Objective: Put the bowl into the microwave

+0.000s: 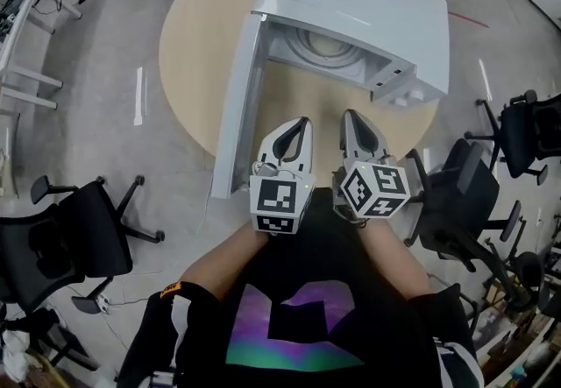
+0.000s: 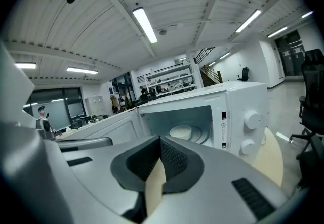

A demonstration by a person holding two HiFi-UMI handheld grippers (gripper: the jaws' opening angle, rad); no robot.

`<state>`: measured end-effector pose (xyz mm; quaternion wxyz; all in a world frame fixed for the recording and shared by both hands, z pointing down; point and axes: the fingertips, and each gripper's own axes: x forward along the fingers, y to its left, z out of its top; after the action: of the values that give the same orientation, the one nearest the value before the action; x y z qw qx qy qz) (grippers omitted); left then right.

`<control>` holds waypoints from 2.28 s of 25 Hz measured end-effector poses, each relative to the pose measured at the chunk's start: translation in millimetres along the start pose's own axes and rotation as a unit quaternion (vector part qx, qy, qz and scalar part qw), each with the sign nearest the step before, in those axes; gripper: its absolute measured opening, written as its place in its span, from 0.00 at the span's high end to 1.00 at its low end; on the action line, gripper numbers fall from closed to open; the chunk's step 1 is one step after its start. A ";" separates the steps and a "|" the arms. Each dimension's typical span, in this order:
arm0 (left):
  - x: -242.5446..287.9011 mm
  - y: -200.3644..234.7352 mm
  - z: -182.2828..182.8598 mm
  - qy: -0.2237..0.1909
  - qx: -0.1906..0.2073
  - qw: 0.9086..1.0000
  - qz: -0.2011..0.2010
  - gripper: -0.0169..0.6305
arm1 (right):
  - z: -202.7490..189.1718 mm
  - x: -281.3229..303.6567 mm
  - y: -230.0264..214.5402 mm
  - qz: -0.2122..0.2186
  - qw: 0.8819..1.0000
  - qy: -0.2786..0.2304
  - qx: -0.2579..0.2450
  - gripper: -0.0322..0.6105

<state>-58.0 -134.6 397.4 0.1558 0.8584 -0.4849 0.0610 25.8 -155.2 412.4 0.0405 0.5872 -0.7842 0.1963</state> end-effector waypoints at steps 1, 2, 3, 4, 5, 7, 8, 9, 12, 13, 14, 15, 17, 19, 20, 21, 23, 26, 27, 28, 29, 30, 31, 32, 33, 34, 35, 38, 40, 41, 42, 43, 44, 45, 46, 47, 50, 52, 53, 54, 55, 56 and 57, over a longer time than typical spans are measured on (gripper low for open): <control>-3.0 -4.0 -3.1 0.000 -0.001 1.000 -0.005 0.90 | -2.4 -6.8 2.8 0.001 1.000 0.002 -0.008 0.92; -5.9 -7.6 -6.0 0.002 -0.002 1.000 -0.009 0.90 | -4.6 -13.2 5.4 0.002 1.000 0.003 -0.016 0.92; -8.7 -10.6 -8.4 0.003 -0.002 1.000 -0.012 0.90 | -6.3 -19.2 7.7 0.003 1.000 0.004 -0.024 0.92; -11.4 -13.1 -9.7 0.003 0.000 1.000 -0.015 0.90 | -7.2 -24.4 9.7 0.003 0.999 0.004 -0.032 0.92; -14.1 -15.2 -9.8 0.003 0.002 1.000 -0.016 0.90 | -7.3 -28.8 11.1 0.004 0.999 0.003 -0.038 0.92; -19.2 -18.1 -7.7 -0.001 0.008 1.000 -0.015 0.90 | -6.2 -35.6 12.4 0.008 0.999 0.002 -0.047 0.92; -22.1 -19.3 -6.5 -0.003 0.010 1.000 -0.014 0.90 | -6.0 -38.6 12.7 0.009 0.999 0.002 -0.051 0.92; -25.5 -20.7 -5.6 -0.005 0.013 1.000 -0.013 0.90 | -6.3 -42.1 13.0 0.011 0.998 0.003 -0.054 0.92; -37.3 -29.7 -5.8 -0.007 0.026 1.000 -0.012 0.90 | -10.2 -57.2 11.8 0.014 0.998 0.009 -0.061 0.92; -40.6 -35.0 -6.6 -0.008 0.029 0.999 -0.012 0.90 | -11.3 -63.7 9.9 0.014 0.998 0.010 -0.063 0.92; -43.4 -41.2 -7.4 -0.009 0.029 0.999 -0.013 0.90 | -11.7 -70.8 7.4 0.013 0.998 0.010 -0.067 0.92; -45.9 -48.1 -8.3 -0.009 0.028 0.999 -0.014 0.90 | -11.3 -78.4 4.6 0.013 0.997 0.010 -0.071 0.92; -50.8 -62.6 -10.3 -0.009 0.025 1.000 -0.015 0.90 | -9.5 -94.4 -1.1 0.014 0.996 0.008 -0.082 0.92; -56.3 -77.3 -13.6 -0.007 0.024 1.000 -0.011 0.90 | -9.2 -110.6 -7.6 0.016 0.996 0.008 -0.092 0.92; -59.2 -85.1 -15.5 -0.006 0.025 1.000 -0.008 0.90 | -9.8 -118.6 -11.8 0.017 0.995 0.008 -0.095 0.92; -61.9 -93.6 -17.6 -0.005 0.028 1.000 -0.005 0.90 | -10.7 -126.4 -16.5 0.018 0.995 0.009 -0.097 0.92; -67.8 -112.4 -22.5 -0.003 0.037 0.999 0.000 0.90 | -13.3 -141.1 -25.8 0.023 0.995 0.011 -0.100 0.92; -78.9 -136.8 -32.3 -0.001 0.045 0.999 0.009 0.90 | -19.0 -160.3 -32.2 0.037 0.993 0.012 -0.108 0.92; -84.0 -142.4 -35.1 -0.001 0.045 0.999 0.015 0.90 | -21.0 -166.5 -32.0 0.044 0.993 0.012 -0.111 0.92; -89.6 -146.8 -37.4 -0.002 0.046 0.999 0.023 0.90 | -22.8 -172.6 -30.9 0.051 0.992 0.012 -0.114 0.92; -95.5 -150.6 -39.6 -0.002 0.047 0.998 0.031 0.90 | -24.7 -178.7 -29.6 0.058 0.992 0.012 -0.116 0.92; -101.6 -154.2 -41.9 -0.003 0.047 0.998 0.040 0.90 | -26.7 -184.8 -28.2 0.065 0.991 0.011 -0.117 0.92; -107.9 -157.9 -44.7 -0.003 0.048 0.998 0.049 0.90 | -28.9 -190.9 -26.9 0.072 0.990 0.011 -0.118 0.92; -114.5 -161.2 -47.8 -0.003 0.048 0.997 0.058 0.90 | -31.2 -196.9 -25.4 0.078 0.990 0.010 -0.120 0.92; -121.2 -164.0 -50.8 -0.004 0.048 0.997 0.067 0.90 | -33.7 -202.5 -23.6 0.085 0.989 0.010 -0.122 0.92; -127.7 -166.1 -53.2 -0.006 0.047 0.996 0.077 0.90 | -36.3 -207.5 -21.6 0.092 0.988 0.010 -0.125 0.92; -134.0 -167.6 -55.7 -0.008 0.046 0.995 0.086 0.90 | -39.2 -212.2 -19.8 0.099 0.987 0.011 -0.127 0.92; -150.5 -173.8 -64.3 -0.012 0.036 0.994 0.107 0.90 | -46.8 -226.0 -18.0 0.112 0.985 0.013 -0.131 0.92; -159.1 -180.3 -70.2 -0.011 0.030 0.993 0.113 0.90 | -51.1 -235.1 -18.4 0.116 0.984 0.013 -0.133 0.92; -162.5 -183.7 -73.6 -0.011 0.029 0.993 0.114 0.90 | -53.3 -239.3 -18.8 0.117 0.984 0.013 -0.135 0.92; -165.1 -187.4 -76.7 -0.012 0.028 0.993 0.113 0.90 | -55.6 -243.1 -19.6 0.118 0.984 0.014 -0.136 0.92; -166.9 -191.2 -79.6 -0.012 0.028 0.993 0.113 0.90 | -57.9 -246.6 -20.6 0.118 0.983 0.016 -0.138 0.92; -168.2 -194.6 -82.5 -0.012 0.026 0.993 0.112 0.90 | -60.0 -250.0 -21.7 0.119 0.983 0.017 -0.139 0.92; -169.4 -197.7 -85.2 -0.012 0.024 0.993 0.111 0.90 | -61.9 -253.5 -22.7 0.119 0.983 0.019 -0.141 0.92; -170.4 -200.6 -87.5 -0.011 0.023 0.994 0.111 0.90 | -63.4 -257.1 -23.6 0.119 0.982 0.021 -0.143 0.92; -171.0 -203.6 -89.1 -0.011 0.021 0.994 0.109 0.90 | -64.4 -260.9 -24.7 0.118 0.982 0.022 -0.144 0.92; -169.2 -212.4 -91.6 -0.013 0.019 0.994 0.103 0.90 | -65.7 -269.4 -30.7 0.113 0.982 0.022 -0.147 0.92; -167.9 -216.2 -93.4 -0.013 0.018 0.995 0.100 0.90 | -66.5 -273.1 -34.1 0.109 0.983 0.022 -0.148 0.92; -167.7 -217.6 -94.3 -0.012 0.018 0.995 0.099 0.90 | -67.2 -274.9 -35.0 0.109 0.983 0.023 -0.149 0.92; -167.4 -219.0 -94.6 -0.013 0.018 0.995 0.099 0.90 | -68.2 -276.5 -35.8 0.109 0.982 0.025 -0.149 0.92; -166.7 -220.7 -94.2 -0.014 0.019 0.995 0.097 0.90 | -69.3 -277.8 -36.7 0.109 0.982 0.027 -0.148 0.92; -165.5 -222.4 -93.4 -0.016 0.020 0.995 0.095 0.90 | -70.2 -278.7 -37.7 0.109 0.983 0.028 -0.148 0.92; -164.0 -224.2 -92.6 -0.017 0.021 0.995 0.093 0.90 | -70.5 -279.3 -38.7 0.109 0.983 0.028 -0.148 0.93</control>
<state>51.6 137.0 396.2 0.1232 0.8135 -0.5640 0.0707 136.1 113.7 405.2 0.1273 0.4800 -0.8624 0.0982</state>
